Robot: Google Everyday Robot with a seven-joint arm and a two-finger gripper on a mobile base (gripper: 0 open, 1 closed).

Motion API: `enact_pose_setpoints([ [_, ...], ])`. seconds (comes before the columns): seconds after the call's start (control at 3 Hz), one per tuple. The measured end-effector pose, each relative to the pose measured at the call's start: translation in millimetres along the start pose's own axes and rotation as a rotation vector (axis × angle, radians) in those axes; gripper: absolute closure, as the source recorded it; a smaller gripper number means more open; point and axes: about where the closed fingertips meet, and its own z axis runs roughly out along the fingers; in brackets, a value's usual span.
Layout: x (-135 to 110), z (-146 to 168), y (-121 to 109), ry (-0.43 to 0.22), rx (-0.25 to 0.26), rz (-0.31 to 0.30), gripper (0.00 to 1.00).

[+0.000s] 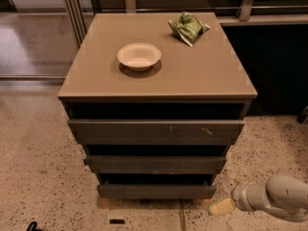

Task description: Close middle drawer

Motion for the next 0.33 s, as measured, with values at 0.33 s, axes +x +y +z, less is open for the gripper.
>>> enact_pose_setpoints([
  [0.33,0.0,0.0,0.0,0.0,0.0,0.0,0.0],
])
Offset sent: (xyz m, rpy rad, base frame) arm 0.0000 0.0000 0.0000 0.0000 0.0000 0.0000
